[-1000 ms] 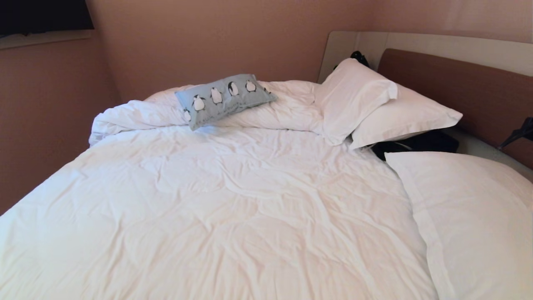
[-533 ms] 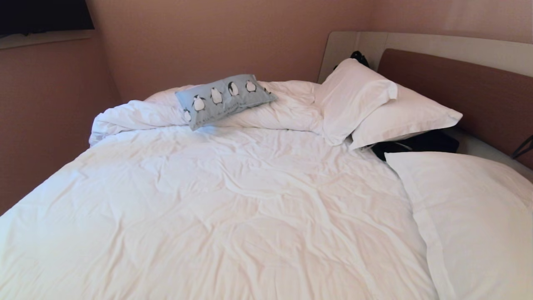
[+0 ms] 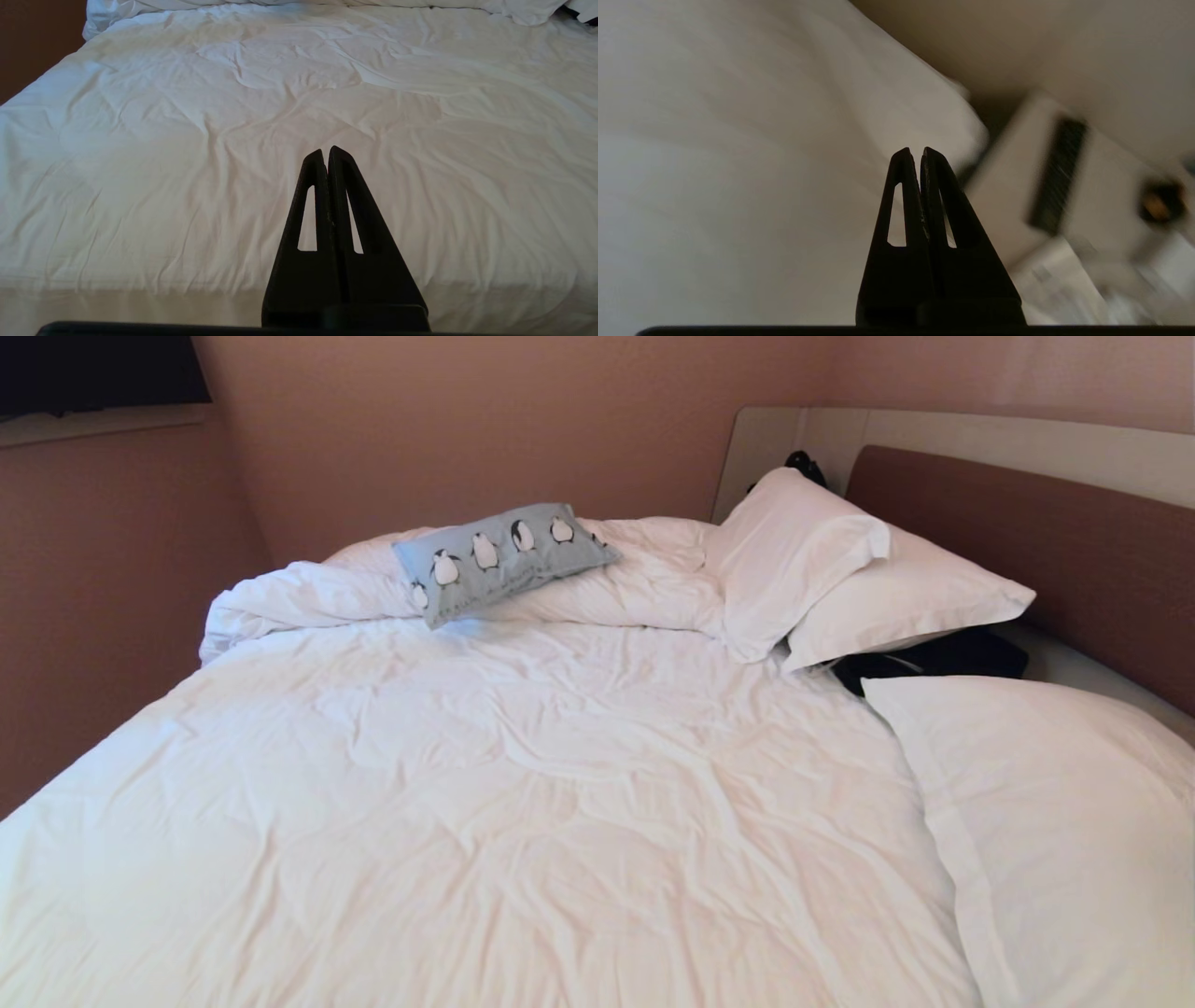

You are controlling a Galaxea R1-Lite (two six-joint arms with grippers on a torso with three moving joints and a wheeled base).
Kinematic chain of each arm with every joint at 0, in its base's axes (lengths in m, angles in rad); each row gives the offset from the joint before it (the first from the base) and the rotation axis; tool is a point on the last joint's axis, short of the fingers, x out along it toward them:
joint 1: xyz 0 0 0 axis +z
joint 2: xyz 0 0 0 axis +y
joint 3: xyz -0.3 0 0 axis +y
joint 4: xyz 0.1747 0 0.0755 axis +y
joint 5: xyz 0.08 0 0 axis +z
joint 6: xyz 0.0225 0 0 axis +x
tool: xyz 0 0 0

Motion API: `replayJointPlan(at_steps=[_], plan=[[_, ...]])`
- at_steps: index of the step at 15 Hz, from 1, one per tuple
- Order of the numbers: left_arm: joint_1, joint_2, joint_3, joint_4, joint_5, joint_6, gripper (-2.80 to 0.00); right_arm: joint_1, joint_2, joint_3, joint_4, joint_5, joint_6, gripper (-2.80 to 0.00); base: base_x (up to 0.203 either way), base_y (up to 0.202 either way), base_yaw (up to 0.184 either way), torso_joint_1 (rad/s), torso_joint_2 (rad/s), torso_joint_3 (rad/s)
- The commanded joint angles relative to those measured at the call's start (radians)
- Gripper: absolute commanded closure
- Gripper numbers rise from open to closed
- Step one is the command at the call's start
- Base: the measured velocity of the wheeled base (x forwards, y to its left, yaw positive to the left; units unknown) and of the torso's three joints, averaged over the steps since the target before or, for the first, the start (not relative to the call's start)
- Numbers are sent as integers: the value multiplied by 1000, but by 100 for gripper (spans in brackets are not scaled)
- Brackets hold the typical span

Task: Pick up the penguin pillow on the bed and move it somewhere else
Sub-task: Place the pillow at the bedside

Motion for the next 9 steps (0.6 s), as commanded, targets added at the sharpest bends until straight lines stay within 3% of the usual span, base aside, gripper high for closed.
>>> replayJointPlan(at_steps=[1, 3, 8, 9], plan=[[0, 0, 0, 0, 0, -1, 0, -157, -29, 111, -14, 479, -208, 0, 0, 0, 0, 0, 0, 0], [0, 0, 2, 0, 0, 0, 0, -268, -24, 217, -13, 571, -367, 0, 0, 0, 0, 0, 0, 0], [0, 0, 0, 0, 0, 0, 0, -424, 85, 327, -12, 746, -568, 0, 0, 0, 0, 0, 0, 0], [0, 0, 1, 0, 0, 0, 0, -454, 119, 334, -12, 761, -626, -280, 0, 0, 0, 0, 0, 0]])
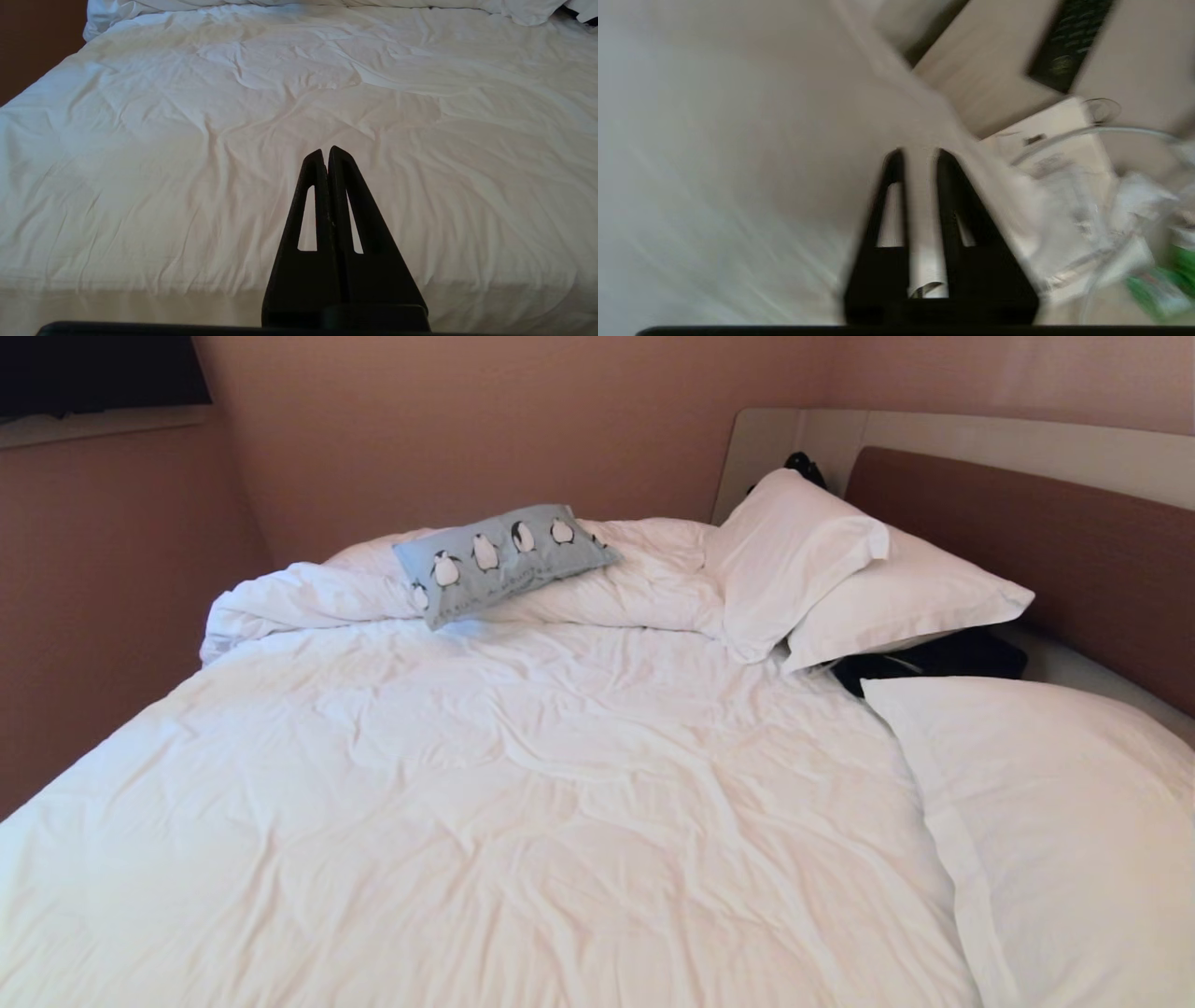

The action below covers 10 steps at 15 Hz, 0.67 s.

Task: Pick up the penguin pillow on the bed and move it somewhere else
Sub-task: Place the pillow at the bedside

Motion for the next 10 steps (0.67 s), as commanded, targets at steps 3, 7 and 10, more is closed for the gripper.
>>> replayJointPlan(at_steps=[3, 7, 10], plan=[[0, 0, 0, 0, 1, -1, 0, -91, 96, 23, -6, 479, -330, -280, 0, 0, 0, 0, 0, 0], [0, 0, 1, 0, 1, 0, 0, -175, 57, 41, -23, 485, -417, -280, 0, 0, 0, 0, 0, 0], [0, 0, 1, 0, 1, 0, 0, -221, 55, 46, -176, 485, -477, -280, 0, 0, 0, 0, 0, 0]])
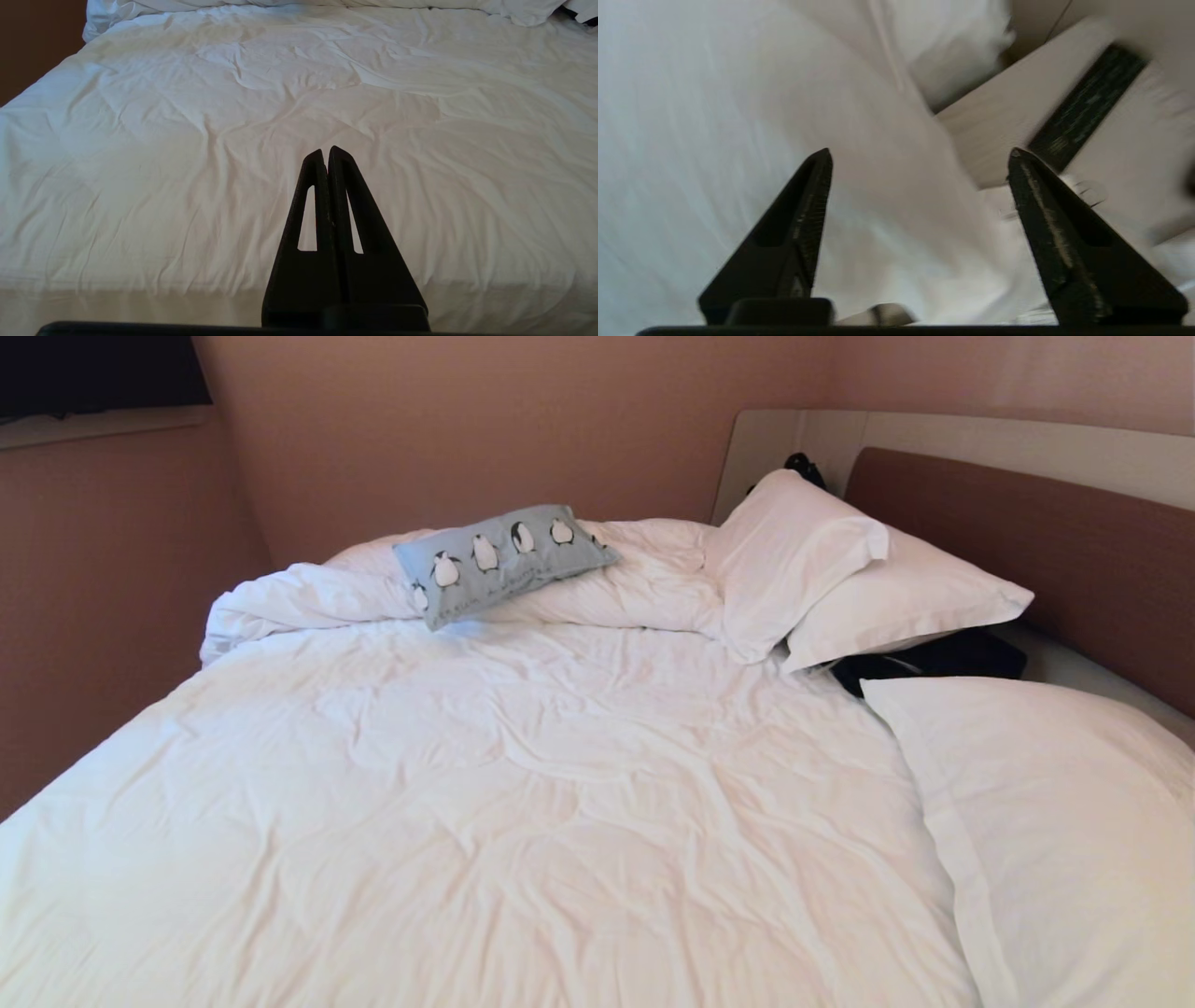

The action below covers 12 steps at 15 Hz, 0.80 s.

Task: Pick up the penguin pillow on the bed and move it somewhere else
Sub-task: Place the pillow at the bedside

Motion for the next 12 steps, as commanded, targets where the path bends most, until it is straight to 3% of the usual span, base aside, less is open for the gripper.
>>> replayJointPlan(at_steps=[1, 3, 7, 10, 12], plan=[[0, 0, 2, 0, 0, -1, 0, -25, 1, 4, -196, 59, -112, -280, 0, 0, 0, 0, 0, 0], [0, 0, 0, 0, 0, 0, 0, -45, 18, 8, -277, 63, -198, -280, 0, 0, 0, 0, 0, 0], [0, 0, 0, 0, 0, -1, 0, -51, 21, 57, -282, 116, -338, -280, 0, 0, 0, 0, 0, 0], [0, 0, 2, 0, 0, -1, 0, -51, 14, 169, -281, 116, -513, -280, 0, 0, 0, 0, 0, 0], [0, 0, 1, 0, 0, 0, 0, -49, -41, 222, -272, 111, -540, -280, 0, 0, 0, 0, 0, 0]])
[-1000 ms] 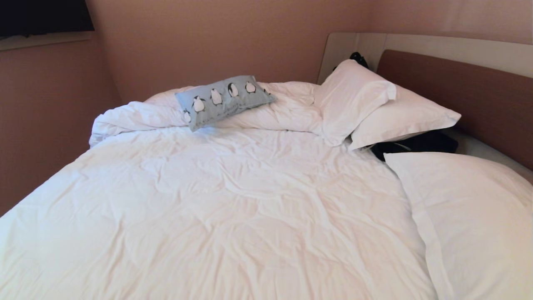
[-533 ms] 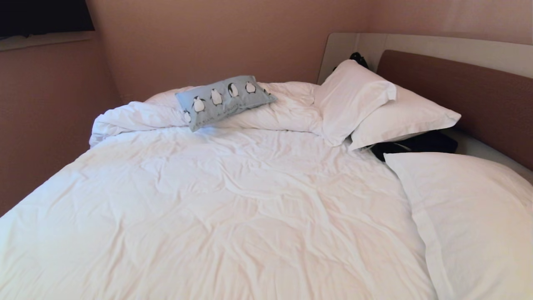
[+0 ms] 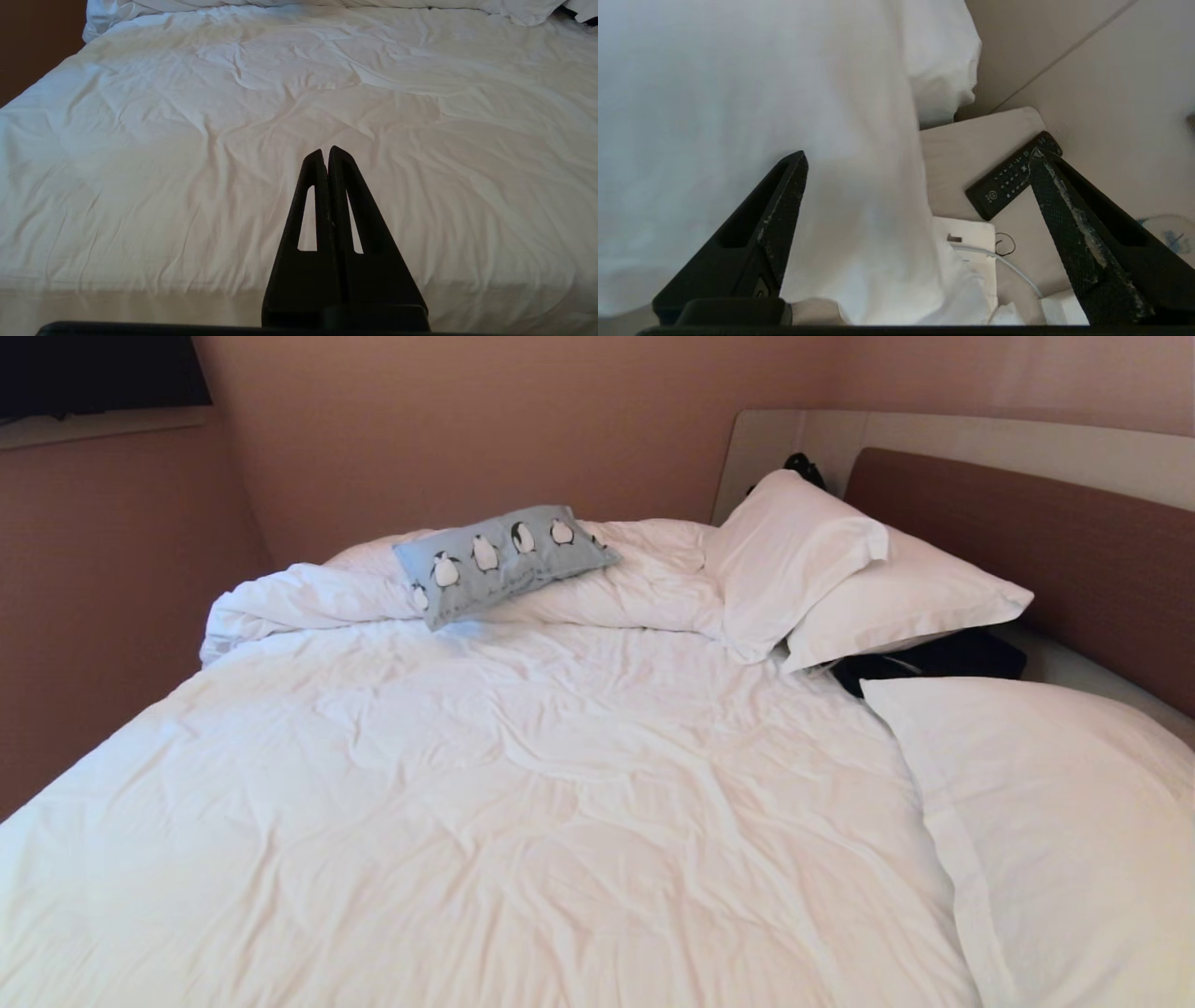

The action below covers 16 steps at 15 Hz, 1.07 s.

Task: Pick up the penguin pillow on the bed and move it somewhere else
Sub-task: Place the pillow at the bedside

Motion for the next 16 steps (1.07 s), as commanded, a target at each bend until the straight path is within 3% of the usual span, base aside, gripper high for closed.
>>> replayJointPlan(at_steps=[1, 3, 5, 8, 11, 13, 16], plan=[[0, 0, 0, 0, 1, -1, 0, 3, -68, 39, 18, -1, -147, -280, 0, 0, 0, 0, 0, 0], [0, 0, 0, 0, 1, -1, 0, 4, -156, 8, 109, -12, -136, -280, 0, 0, 0, 0, 0, 0], [0, 0, 0, 0, 1, 0, 0, 4, -223, -137, 317, -39, -103, -280, 0, 0, 0, 0, 0, 0], [0, 0, 1, 0, 1, -1, 0, 5, -251, -460, 800, -89, -78, -280, 0, 0, 0, 0, 0, 0], [0, 0, 1, 0, 1, -1, 0, 7, -193, -854, 1386, -147, -75, -280, 0, 0, 0, 0, 0, 0], [0, 0, 0, 0, 1, -1, 0, 13, -67, -1061, 1715, -224, -129, -280, 0, 0, 0, 0, 0, 0], [0, 0, 1, 0, 1, -1, 0, 28, 69, -1127, 1908, -403, -355, -280, 0, 0, 0, 0, 0, 0]])
